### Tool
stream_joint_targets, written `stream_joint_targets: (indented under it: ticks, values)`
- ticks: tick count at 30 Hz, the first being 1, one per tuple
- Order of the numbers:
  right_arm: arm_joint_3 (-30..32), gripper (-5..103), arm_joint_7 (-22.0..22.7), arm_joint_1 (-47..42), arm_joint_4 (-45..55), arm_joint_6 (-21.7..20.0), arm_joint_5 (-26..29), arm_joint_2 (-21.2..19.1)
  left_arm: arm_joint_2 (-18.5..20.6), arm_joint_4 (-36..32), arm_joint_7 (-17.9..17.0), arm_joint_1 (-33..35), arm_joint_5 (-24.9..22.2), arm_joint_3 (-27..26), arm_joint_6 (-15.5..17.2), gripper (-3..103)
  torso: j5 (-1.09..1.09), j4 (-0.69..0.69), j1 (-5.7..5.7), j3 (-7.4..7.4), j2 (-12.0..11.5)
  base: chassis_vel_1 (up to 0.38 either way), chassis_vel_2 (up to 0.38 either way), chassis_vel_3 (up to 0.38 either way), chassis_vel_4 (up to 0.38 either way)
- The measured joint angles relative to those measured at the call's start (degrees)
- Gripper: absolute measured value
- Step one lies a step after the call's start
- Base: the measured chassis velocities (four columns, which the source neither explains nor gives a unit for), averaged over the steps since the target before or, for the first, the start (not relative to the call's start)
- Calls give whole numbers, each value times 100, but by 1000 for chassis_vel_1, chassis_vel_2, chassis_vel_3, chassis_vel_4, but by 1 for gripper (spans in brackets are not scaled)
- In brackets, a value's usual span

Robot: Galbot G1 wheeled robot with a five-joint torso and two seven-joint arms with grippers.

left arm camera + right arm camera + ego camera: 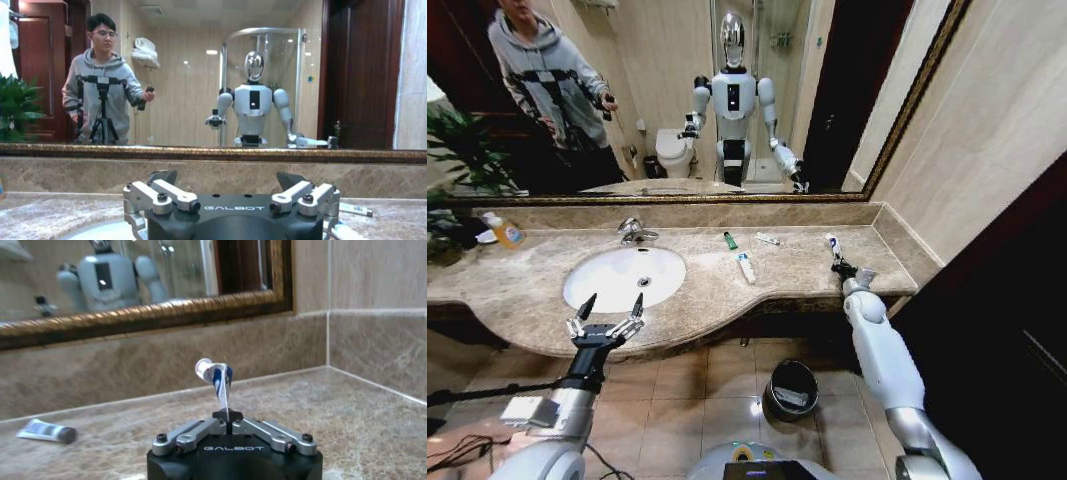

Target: Pick up the trash from the sink and place it in the trash bin.

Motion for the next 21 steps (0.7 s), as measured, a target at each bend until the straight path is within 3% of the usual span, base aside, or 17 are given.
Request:
stream_joint_targets:
  ticks: [13,21]
  values:
    - [177,0,-35,-1845,2099,275,-118,-16,0,0,1,0,0,0,0,100,-2,-2,-1,-1,1,0,0,0,0]
    - [333,0,-97,-3323,3416,579,-461,562,0,0,0,0,0,0,0,100,-1,-1,-1,-1,1,0,0,0,0]
